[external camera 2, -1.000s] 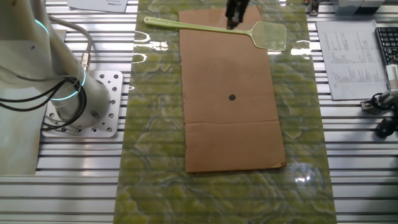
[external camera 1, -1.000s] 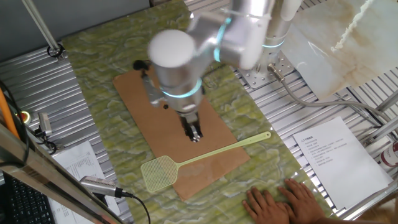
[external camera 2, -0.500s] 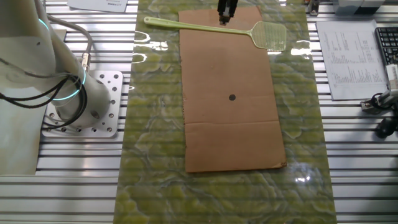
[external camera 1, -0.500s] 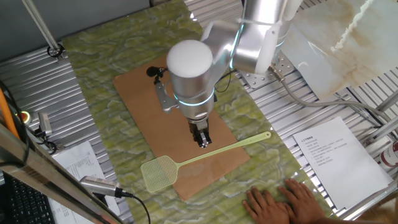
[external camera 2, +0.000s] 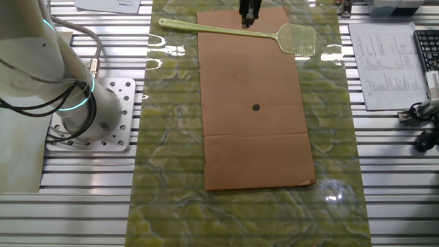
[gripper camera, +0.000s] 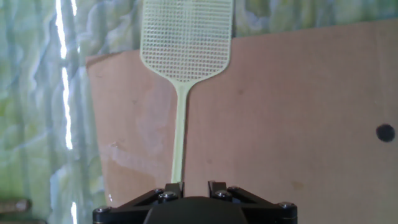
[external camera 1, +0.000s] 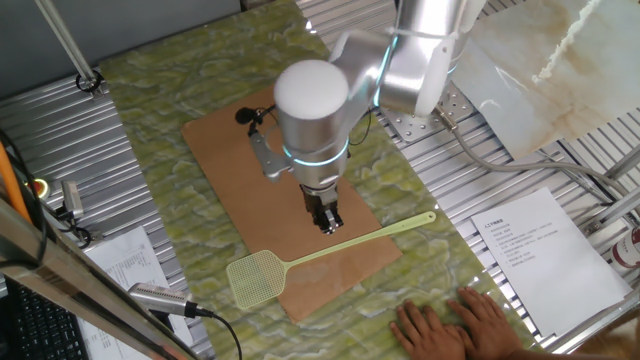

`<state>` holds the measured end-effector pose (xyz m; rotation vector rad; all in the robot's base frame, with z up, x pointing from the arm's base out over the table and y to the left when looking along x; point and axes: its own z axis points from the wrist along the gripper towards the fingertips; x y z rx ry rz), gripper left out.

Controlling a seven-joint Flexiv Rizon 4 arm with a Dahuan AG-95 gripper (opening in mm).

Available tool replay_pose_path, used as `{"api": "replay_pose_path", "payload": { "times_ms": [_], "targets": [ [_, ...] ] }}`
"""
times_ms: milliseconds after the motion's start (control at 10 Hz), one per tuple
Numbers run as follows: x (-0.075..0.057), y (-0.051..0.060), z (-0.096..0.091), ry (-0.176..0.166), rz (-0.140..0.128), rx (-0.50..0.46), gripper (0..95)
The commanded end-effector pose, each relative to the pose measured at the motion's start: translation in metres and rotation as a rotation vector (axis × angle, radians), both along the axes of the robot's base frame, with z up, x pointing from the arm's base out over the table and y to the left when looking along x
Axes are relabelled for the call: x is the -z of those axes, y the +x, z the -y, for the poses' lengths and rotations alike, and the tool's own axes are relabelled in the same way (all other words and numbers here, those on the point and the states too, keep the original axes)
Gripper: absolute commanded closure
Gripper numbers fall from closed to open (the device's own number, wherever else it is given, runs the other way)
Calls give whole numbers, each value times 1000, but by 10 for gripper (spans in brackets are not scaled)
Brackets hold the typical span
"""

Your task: Swat with a flyswatter

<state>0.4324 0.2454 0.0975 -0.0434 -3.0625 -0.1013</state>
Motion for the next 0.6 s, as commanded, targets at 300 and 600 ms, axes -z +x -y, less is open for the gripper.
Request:
{"api": "replay_pose_path", "payload": {
  "times_ms": [300, 600],
  "targets": [
    [14, -35, -13, 0, 31, 10, 570],
    [25, -51, -24, -9, 39, 25, 570]
  ]
}}
